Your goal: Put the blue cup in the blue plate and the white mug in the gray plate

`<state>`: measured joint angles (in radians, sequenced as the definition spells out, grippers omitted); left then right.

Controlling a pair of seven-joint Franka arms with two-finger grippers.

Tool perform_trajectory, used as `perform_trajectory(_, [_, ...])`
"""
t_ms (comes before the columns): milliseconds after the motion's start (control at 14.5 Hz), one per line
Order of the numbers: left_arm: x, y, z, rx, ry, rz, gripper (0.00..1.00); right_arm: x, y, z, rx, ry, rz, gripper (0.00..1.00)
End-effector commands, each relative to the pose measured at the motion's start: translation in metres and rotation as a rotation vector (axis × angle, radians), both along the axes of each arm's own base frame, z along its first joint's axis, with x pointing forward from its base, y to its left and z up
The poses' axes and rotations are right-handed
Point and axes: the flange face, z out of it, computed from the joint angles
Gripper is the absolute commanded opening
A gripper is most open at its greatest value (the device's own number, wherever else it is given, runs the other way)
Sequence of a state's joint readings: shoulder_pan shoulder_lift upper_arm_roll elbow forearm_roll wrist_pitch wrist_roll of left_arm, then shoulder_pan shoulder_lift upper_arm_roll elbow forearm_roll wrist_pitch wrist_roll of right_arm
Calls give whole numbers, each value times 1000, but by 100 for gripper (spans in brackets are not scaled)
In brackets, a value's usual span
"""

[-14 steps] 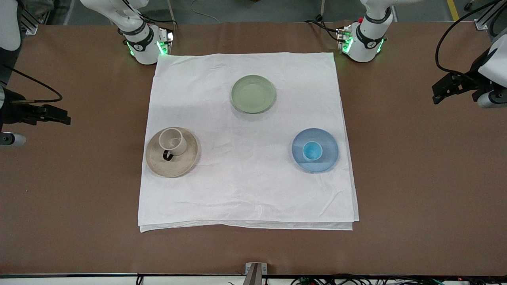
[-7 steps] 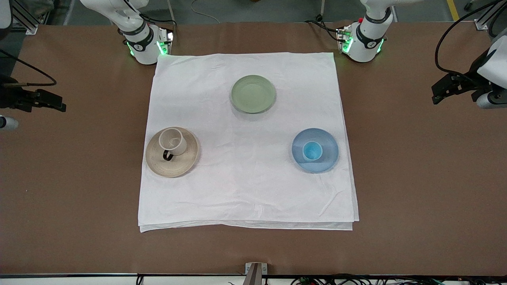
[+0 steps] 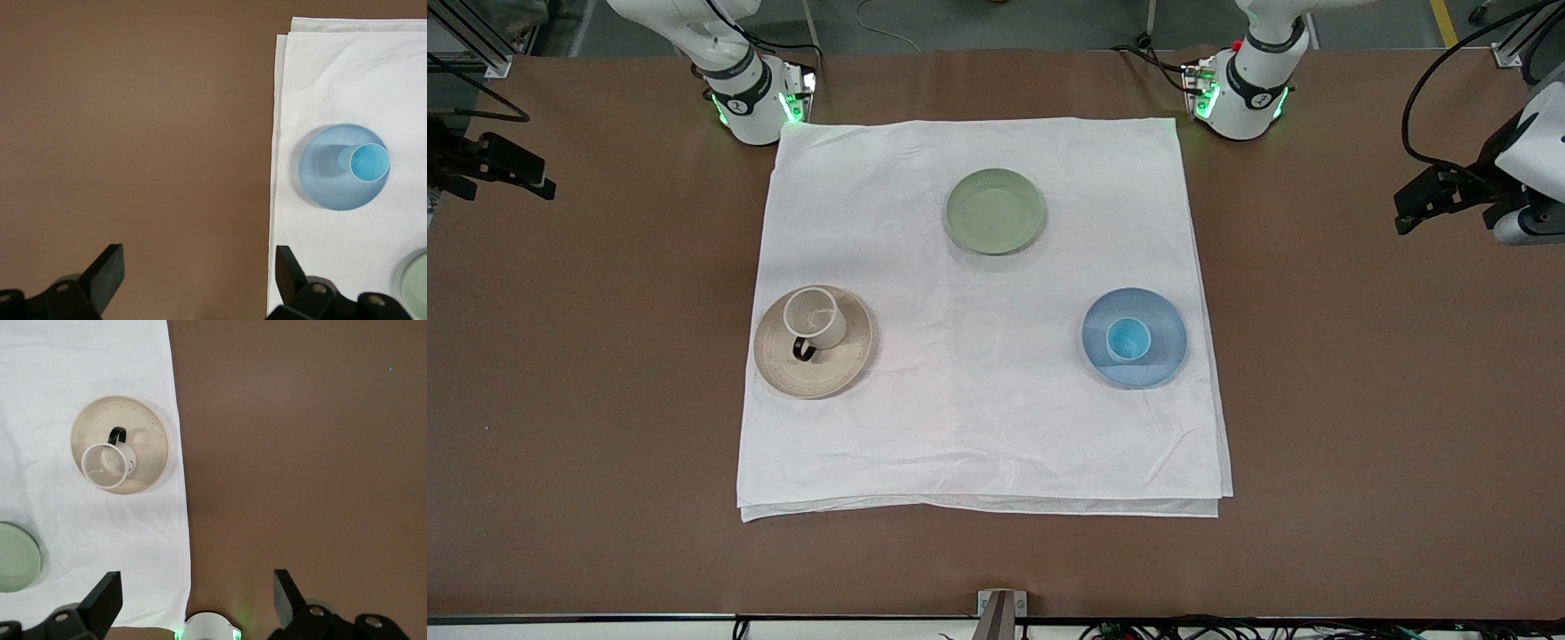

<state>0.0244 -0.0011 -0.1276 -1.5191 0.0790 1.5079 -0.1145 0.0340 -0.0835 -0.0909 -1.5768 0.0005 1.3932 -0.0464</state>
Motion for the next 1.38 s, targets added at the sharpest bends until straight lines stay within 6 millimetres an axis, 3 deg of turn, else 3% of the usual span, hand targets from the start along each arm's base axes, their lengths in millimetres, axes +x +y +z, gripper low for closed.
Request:
perform_trajectory(0, [-2, 0, 4, -16, -4, -17, 100, -5, 1, -4, -1, -13, 3, 100])
perform_trajectory(1310, [-3, -11, 6, -59, -5, -53, 100, -8, 11, 12, 5, -78, 20, 100])
